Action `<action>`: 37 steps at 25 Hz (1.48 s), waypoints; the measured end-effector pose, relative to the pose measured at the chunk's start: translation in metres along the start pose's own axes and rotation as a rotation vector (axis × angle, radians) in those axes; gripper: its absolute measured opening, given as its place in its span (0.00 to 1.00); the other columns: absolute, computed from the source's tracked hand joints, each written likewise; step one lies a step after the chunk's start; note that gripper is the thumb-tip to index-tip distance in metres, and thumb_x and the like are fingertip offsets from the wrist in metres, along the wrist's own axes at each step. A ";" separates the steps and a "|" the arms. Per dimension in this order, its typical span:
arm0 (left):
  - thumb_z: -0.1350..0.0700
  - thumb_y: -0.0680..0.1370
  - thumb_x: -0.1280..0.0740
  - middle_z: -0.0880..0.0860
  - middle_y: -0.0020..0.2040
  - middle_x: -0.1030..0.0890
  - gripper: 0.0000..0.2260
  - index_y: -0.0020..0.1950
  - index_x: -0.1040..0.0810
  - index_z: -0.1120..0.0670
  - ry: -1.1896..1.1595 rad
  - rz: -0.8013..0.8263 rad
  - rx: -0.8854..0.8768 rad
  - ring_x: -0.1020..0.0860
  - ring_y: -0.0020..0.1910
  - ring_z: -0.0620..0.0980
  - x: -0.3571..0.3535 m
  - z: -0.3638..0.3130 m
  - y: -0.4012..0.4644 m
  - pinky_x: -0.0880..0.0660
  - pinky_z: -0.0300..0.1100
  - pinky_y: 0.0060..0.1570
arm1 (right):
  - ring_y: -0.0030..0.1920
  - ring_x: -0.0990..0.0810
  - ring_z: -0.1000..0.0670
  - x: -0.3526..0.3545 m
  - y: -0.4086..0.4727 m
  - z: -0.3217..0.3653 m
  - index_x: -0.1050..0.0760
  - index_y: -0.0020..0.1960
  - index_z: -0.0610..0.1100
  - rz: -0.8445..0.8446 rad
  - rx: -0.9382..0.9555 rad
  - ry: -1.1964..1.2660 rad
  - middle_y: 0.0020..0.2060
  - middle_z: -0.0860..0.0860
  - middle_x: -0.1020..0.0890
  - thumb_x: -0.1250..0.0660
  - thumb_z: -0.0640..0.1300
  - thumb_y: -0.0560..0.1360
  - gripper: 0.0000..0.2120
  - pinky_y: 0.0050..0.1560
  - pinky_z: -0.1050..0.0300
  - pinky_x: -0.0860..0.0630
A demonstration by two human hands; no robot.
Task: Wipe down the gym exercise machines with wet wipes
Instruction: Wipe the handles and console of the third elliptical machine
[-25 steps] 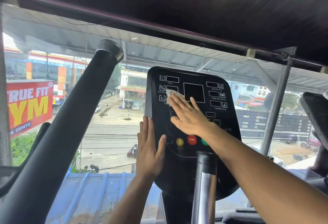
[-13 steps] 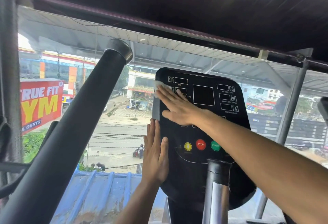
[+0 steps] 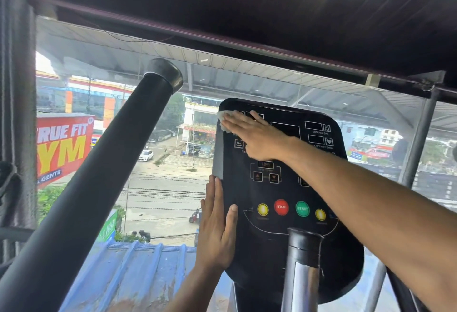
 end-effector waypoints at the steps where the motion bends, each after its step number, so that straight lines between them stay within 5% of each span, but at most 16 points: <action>1: 0.39 0.85 0.53 0.37 0.85 0.57 0.30 0.85 0.55 0.44 0.001 0.000 0.001 0.58 0.83 0.38 0.000 0.002 -0.001 0.53 0.55 0.83 | 0.79 0.69 0.57 0.001 0.004 0.003 0.64 0.82 0.56 -0.005 0.034 -0.003 0.80 0.58 0.66 0.43 0.27 0.72 0.50 0.81 0.44 0.64; 6: 0.38 0.84 0.53 0.35 0.84 0.56 0.30 0.85 0.55 0.43 0.007 -0.012 -0.004 0.57 0.83 0.37 -0.001 0.003 -0.002 0.54 0.52 0.83 | 0.82 0.53 0.53 -0.022 -0.017 0.048 0.46 0.82 0.52 -0.024 0.468 -0.188 0.81 0.55 0.44 0.40 0.24 0.68 0.48 0.81 0.43 0.57; 8: 0.37 0.84 0.53 0.36 0.84 0.56 0.30 0.85 0.55 0.43 0.008 -0.018 -0.012 0.57 0.83 0.38 -0.001 0.002 -0.002 0.54 0.51 0.83 | 0.81 0.50 0.53 -0.023 -0.016 0.046 0.44 0.82 0.52 -0.021 0.545 -0.248 0.81 0.56 0.42 0.39 0.25 0.68 0.46 0.81 0.41 0.56; 16: 0.40 0.85 0.53 0.38 0.85 0.55 0.29 0.85 0.55 0.44 0.014 -0.013 -0.027 0.57 0.83 0.40 -0.001 0.003 -0.001 0.54 0.52 0.83 | 0.81 0.54 0.55 0.024 0.038 0.007 0.44 0.81 0.52 -0.069 0.180 -0.144 0.82 0.54 0.45 0.44 0.25 0.71 0.43 0.81 0.46 0.62; 27: 0.40 0.85 0.54 0.40 0.85 0.55 0.28 0.85 0.56 0.44 0.002 0.003 0.004 0.58 0.83 0.39 -0.003 0.007 -0.001 0.54 0.52 0.83 | 0.80 0.41 0.52 -0.023 -0.029 0.057 0.33 0.78 0.50 -0.100 0.427 -0.053 0.77 0.54 0.32 0.42 0.23 0.70 0.40 0.81 0.43 0.52; 31: 0.41 0.86 0.54 0.38 0.85 0.55 0.28 0.85 0.55 0.44 -0.010 -0.003 0.000 0.57 0.83 0.39 -0.003 0.005 -0.001 0.52 0.54 0.83 | 0.81 0.49 0.53 0.013 0.019 0.025 0.40 0.80 0.54 -0.122 0.217 -0.103 0.81 0.55 0.41 0.45 0.24 0.71 0.43 0.80 0.46 0.63; 37: 0.40 0.86 0.54 0.38 0.85 0.55 0.28 0.85 0.54 0.44 -0.030 -0.009 -0.005 0.56 0.83 0.40 -0.003 0.007 -0.002 0.54 0.53 0.83 | 0.81 0.49 0.52 0.028 0.072 -0.020 0.40 0.80 0.50 -0.179 -0.020 0.042 0.81 0.53 0.41 0.47 0.24 0.74 0.39 0.81 0.41 0.54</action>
Point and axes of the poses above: each hand's wrist, its own y-axis towards the middle knuckle, its own x-axis out of the back of the hand, z = x × y, the point moved 9 cm from there along y, towards the middle knuckle
